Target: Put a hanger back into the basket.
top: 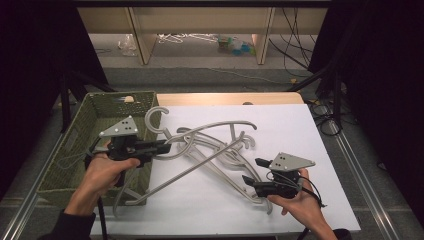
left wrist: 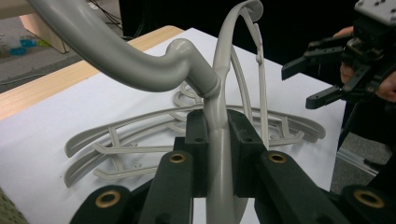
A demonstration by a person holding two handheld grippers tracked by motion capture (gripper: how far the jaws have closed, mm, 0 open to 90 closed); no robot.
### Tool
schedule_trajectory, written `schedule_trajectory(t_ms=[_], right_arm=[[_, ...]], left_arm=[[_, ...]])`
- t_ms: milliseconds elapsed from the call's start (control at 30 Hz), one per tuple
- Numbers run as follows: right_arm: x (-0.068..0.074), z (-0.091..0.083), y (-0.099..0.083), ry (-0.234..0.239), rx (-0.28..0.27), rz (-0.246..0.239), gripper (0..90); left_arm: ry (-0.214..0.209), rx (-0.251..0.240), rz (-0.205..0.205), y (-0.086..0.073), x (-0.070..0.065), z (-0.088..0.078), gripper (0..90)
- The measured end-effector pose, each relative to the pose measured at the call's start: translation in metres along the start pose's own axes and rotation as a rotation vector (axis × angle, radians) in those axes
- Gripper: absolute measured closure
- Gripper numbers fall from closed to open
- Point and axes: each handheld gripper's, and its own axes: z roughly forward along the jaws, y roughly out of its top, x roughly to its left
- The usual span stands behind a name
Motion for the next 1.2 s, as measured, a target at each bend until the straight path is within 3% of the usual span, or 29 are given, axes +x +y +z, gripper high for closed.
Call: schedule_trajectory(t_ms=[167, 433, 500, 600, 667, 833, 1200], right_arm=[[-0.001, 0.002, -0.002, 0.005, 0.008, 0.002, 31.5], [-0.002, 0.003, -0.003, 0.009, 0.018, 0.012, 31.6], [-0.002, 0.004, -0.003, 0.009, 0.021, 0.016, 31.6], [-0.003, 0.005, -0.004, 0.007, 0.025, 0.019, 31.6], [-0.004, 0.005, -0.005, 0.006, 0.025, 0.016, 31.6], [-0.003, 0.006, -0.005, 0.010, 0.027, 0.019, 31.5], [-0.004, 0.009, -0.007, 0.008, 0.038, 0.027, 29.2]], left_arm=[[-0.001, -0.040, -0.041, 0.001, 0.009, -0.011, 79.8], [0.027, -0.060, -0.064, 0.001, 0.025, -0.032, 79.7], [0.046, -0.071, -0.053, 0.003, 0.031, -0.038, 79.7], [0.076, -0.064, -0.075, 0.005, 0.043, -0.052, 79.8], [0.121, -0.067, -0.081, 0.006, 0.052, -0.061, 79.8], [0.189, -0.062, -0.096, 0.008, 0.069, -0.079, 79.8], [0.284, -0.048, -0.122, 0.009, 0.109, -0.093, 79.6]])
